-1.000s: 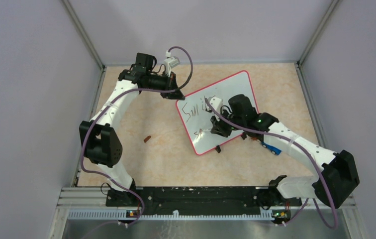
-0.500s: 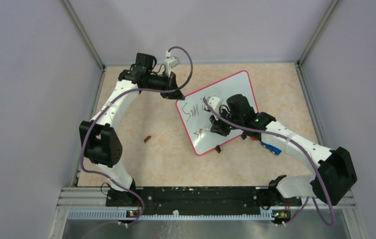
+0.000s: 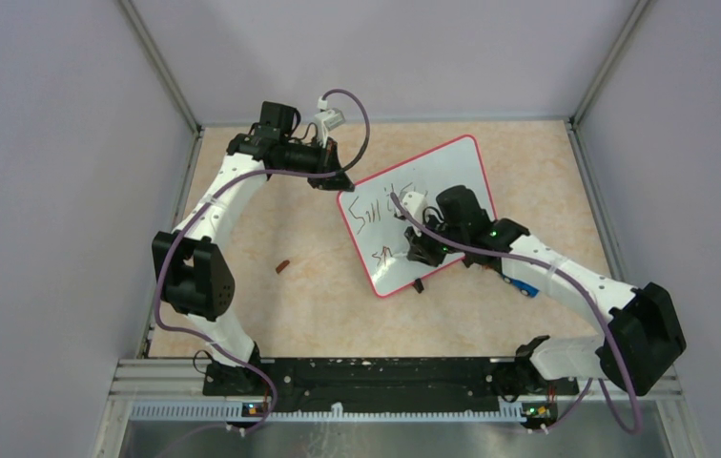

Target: Write a sentence on the whiteboard

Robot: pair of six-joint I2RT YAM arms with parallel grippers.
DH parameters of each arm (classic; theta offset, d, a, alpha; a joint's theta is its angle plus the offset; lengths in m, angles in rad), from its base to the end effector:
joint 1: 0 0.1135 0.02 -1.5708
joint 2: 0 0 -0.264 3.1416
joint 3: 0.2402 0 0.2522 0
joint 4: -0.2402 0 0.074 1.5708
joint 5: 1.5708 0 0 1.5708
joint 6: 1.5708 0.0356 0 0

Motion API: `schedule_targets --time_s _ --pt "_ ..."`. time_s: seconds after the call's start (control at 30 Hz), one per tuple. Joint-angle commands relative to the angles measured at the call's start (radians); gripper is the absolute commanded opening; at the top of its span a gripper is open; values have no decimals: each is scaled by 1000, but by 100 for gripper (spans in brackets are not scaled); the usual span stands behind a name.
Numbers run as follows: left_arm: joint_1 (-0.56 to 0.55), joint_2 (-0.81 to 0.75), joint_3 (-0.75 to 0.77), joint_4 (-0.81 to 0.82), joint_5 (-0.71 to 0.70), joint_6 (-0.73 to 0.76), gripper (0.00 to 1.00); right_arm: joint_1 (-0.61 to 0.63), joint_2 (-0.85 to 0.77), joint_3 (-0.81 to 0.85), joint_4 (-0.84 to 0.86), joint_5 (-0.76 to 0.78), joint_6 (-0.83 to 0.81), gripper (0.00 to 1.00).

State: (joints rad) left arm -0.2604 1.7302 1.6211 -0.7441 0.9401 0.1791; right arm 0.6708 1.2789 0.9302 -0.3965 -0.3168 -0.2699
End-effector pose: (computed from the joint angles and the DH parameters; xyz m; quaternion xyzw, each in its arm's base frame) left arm 0.3544 -0.1242 0.3356 0.3372 0.7800 -0.4365 0.2956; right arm 0.2077 0.1790 0.2659 -0.4663 0.7776 0.2205 0.3595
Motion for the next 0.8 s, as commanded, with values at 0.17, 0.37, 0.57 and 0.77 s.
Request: schedule_targets --time_s 0.17,0.37,0.57,0.77 --pt "-23 4 -27 -48 -11 7 0 -11 4 -1 21 8 -19 0" --pt "-23 2 -26 -48 -15 7 0 -11 16 42 37 1 -2 0" --pt "-23 -1 -24 -50 -18 8 0 -25 15 55 37 12 0 0" --pt "-23 3 -18 -50 -18 5 0 -47 6 61 31 22 -2 0"
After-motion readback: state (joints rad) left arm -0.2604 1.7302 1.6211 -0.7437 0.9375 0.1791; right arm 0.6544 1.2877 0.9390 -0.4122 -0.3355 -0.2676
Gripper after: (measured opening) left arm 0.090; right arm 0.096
